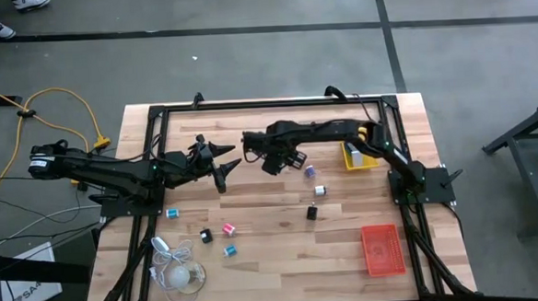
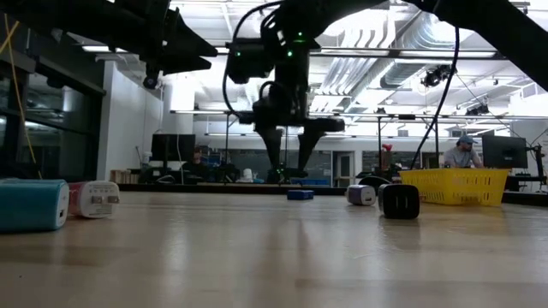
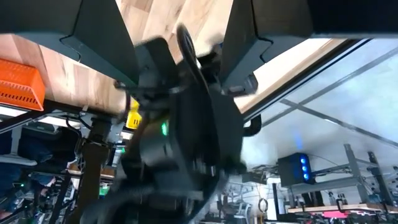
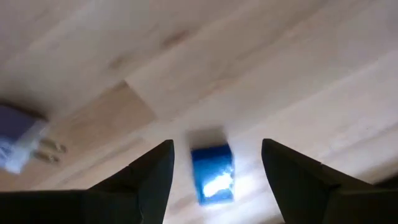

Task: Pick & Place Office items
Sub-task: Put the blue digital clock into the yellow bin

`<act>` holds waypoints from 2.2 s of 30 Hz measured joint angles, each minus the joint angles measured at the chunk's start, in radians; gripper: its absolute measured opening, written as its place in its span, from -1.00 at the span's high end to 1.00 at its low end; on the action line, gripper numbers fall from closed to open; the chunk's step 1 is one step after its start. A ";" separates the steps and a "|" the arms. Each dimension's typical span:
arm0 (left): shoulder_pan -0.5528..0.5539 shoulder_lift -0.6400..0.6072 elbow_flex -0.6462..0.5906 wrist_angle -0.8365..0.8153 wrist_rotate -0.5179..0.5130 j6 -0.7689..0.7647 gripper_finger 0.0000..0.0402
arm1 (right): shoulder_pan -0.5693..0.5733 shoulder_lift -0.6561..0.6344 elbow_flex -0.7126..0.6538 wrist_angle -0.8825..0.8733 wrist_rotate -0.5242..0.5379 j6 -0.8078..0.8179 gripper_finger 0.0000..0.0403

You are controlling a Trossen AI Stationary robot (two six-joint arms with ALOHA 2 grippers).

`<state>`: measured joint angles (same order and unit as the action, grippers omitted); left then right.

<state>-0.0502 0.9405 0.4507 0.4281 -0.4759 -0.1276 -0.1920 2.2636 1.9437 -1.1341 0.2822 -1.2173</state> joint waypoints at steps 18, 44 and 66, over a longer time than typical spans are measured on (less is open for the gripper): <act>0.000 0.000 0.000 0.001 0.000 0.000 -0.09 | -0.004 0.087 -0.003 0.001 0.075 0.058 -0.15; 0.000 0.000 0.000 0.002 0.000 0.000 -0.09 | -0.006 0.113 -0.004 0.010 0.227 0.008 -0.15; 0.000 0.000 0.000 0.003 0.000 0.000 -0.09 | -0.012 0.112 -0.011 0.042 0.207 -0.153 -0.15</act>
<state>-0.0502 0.9401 0.4507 0.4306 -0.4759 -0.1275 -0.2039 2.3753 1.9324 -1.0921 0.4890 -1.3699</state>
